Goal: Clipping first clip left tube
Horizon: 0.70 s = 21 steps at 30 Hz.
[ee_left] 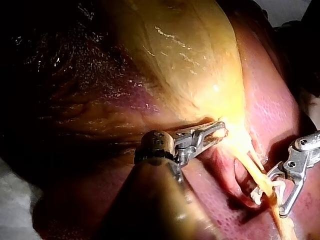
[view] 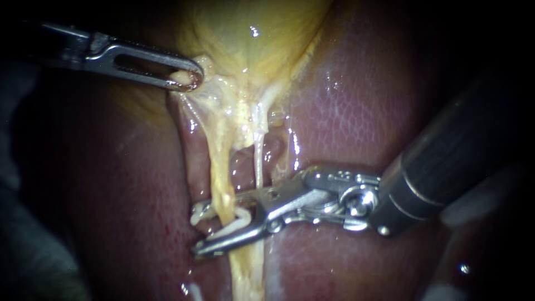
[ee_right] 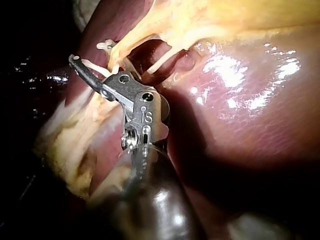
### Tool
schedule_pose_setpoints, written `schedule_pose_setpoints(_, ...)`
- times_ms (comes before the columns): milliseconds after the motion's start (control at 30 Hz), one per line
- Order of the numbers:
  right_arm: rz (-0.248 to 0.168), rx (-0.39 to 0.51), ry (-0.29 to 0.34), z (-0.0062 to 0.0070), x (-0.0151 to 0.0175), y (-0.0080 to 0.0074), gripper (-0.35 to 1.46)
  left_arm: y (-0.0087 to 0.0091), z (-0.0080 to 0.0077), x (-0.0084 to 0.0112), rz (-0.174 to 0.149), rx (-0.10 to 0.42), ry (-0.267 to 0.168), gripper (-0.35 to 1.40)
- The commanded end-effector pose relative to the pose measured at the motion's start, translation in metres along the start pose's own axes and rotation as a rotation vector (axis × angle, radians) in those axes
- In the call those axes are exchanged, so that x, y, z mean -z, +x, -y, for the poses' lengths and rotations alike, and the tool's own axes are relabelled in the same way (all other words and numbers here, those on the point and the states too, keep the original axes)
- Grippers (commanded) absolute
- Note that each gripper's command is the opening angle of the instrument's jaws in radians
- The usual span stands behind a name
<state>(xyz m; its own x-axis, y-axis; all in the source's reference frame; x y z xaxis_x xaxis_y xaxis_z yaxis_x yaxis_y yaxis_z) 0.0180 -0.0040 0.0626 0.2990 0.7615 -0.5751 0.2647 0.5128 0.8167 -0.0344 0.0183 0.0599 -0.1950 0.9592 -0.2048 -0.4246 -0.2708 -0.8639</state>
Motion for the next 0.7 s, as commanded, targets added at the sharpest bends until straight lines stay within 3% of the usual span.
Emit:
schedule_pose_setpoints(33, -0.007, 0.007, 0.012, 0.0, -0.0001, 0.0001, 0.47, 0.0, 0.0, 0.0, 0.0, 0.0, 0.0, -0.35)
schedule_pose_setpoints(333, -0.056, 0.026, 0.118, 0.0, -0.0009, 0.0003, 0.44, 0.0, 0.0, 0.0, 0.0, 0.0, 0.0, -0.35)
schedule_pose_setpoints(500, -0.096, 0.032, 0.107, -0.0002, -0.0012, 0.0004, 0.42, 0.0, 0.0, 0.0, 0.0, 0.0, 0.0, -0.35)
schedule_pose_setpoints(700, -0.102, 0.043, 0.096, -0.0004, -0.0011, 0.0004, 0.4, 0.0, 0.0, 0.0, 0.0, 0.0, 0.0, -0.35)
